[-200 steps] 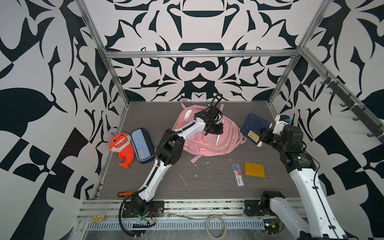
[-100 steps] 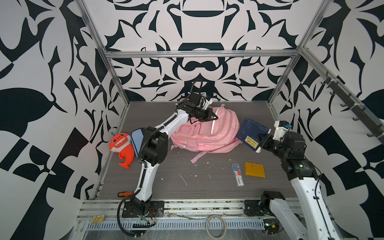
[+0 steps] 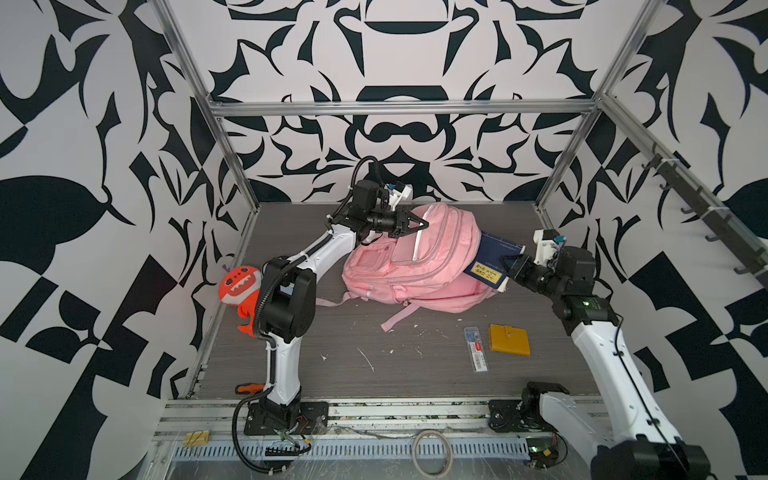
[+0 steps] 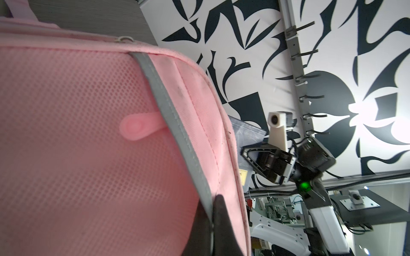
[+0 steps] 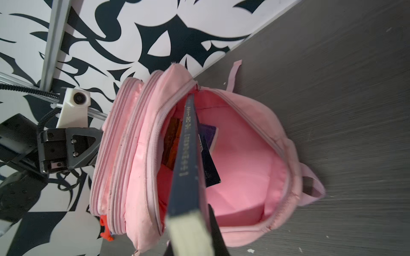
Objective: Pack the student bag
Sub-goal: 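Lower the dark blue book into the backpack with right gripper, left holding flap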
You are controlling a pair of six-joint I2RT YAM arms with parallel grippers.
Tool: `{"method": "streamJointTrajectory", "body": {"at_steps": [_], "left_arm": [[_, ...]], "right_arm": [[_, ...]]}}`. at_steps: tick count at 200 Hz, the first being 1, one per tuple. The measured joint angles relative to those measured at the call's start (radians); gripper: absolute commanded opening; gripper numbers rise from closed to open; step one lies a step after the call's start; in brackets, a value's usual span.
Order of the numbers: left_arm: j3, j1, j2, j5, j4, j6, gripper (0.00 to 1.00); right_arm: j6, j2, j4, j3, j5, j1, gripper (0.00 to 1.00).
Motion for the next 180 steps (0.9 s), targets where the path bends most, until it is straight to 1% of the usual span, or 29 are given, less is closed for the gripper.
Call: {"method": "streamJointTrajectory", "body": {"at_steps": [20, 51, 71, 84, 106, 119, 145, 180], "left_arm": [[0.003, 0.002, 0.0, 0.043, 0.077, -0.062, 0.0], [0.003, 0.002, 0.0, 0.089, 0.191, -0.179, 0.0], [0.003, 0.002, 0.0, 0.109, 0.273, -0.252, 0.0], [0.003, 0.001, 0.0, 0.118, 0.31, -0.285, 0.0], [0.003, -0.002, 0.0, 0.127, 0.338, -0.313, 0.0], [0.003, -0.003, 0.0, 0.13, 0.346, -0.32, 0.0], [0.003, -0.006, 0.0, 0.131, 0.352, -0.328, 0.0], [0.003, -0.012, 0.0, 0.132, 0.351, -0.327, 0.0]], "right_arm": [[0.079, 0.036, 0.109, -0.034, -0.042, 0.004, 0.0], [0.192, 0.062, 0.272, -0.105, -0.067, 0.028, 0.0], [0.236, 0.124, 0.358, -0.116, -0.063, 0.078, 0.0], [0.249, 0.177, 0.41, -0.116, -0.05, 0.13, 0.0], [0.267, 0.269, 0.493, -0.118, -0.02, 0.2, 0.0], [0.275, 0.323, 0.539, -0.12, 0.002, 0.224, 0.0], [0.291, 0.437, 0.635, -0.119, 0.035, 0.238, 0.0], [0.304, 0.595, 0.717, -0.084, 0.056, 0.254, 0.0]]}}
